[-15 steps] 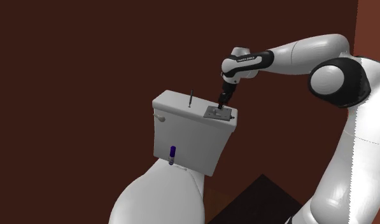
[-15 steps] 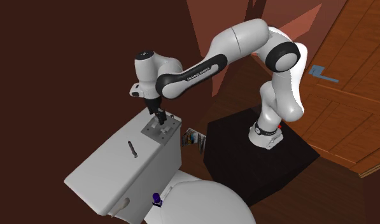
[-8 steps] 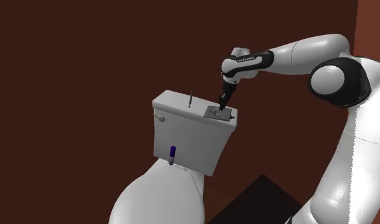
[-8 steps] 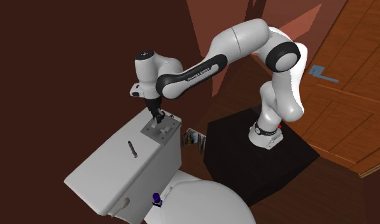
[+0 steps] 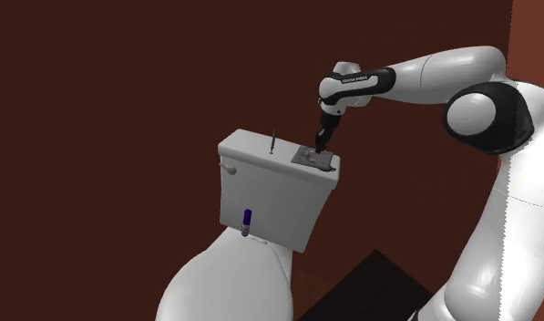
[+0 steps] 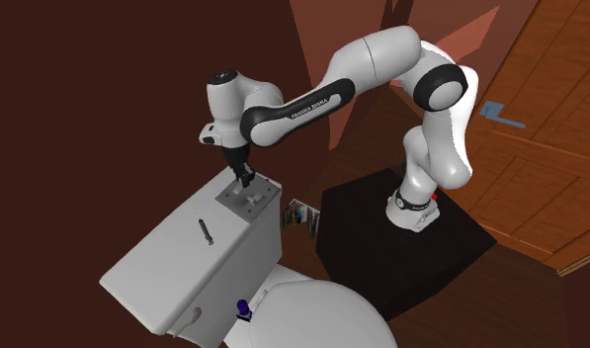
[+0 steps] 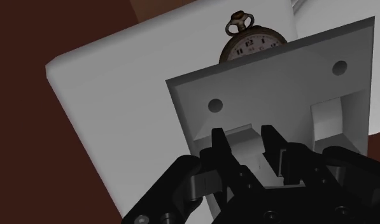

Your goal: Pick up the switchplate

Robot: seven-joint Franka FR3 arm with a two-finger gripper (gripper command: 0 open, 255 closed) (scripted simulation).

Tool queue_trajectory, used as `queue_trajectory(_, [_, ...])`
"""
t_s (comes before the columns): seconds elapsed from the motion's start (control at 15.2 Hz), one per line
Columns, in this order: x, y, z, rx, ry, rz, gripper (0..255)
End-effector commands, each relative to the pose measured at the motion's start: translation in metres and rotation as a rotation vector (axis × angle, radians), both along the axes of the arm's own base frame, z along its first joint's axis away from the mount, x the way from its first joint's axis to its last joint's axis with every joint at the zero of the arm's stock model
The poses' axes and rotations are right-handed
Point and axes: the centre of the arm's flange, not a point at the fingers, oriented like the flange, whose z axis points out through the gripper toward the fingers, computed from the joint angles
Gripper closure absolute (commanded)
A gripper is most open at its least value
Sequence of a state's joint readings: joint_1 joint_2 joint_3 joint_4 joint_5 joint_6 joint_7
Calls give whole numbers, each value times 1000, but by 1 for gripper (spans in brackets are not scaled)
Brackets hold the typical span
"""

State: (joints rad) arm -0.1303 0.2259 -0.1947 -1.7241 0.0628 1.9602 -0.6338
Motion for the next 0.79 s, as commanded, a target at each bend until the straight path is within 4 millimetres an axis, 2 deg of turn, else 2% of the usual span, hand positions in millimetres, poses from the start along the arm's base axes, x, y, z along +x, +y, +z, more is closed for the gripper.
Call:
queue_trajectory(0.0, [0, 1, 11, 0, 0, 0, 255])
queue_trajectory(0.59, [0, 1, 58, 0, 0, 0, 255])
queue_trajectory(0.73, [0, 1, 59, 0, 0, 0, 255])
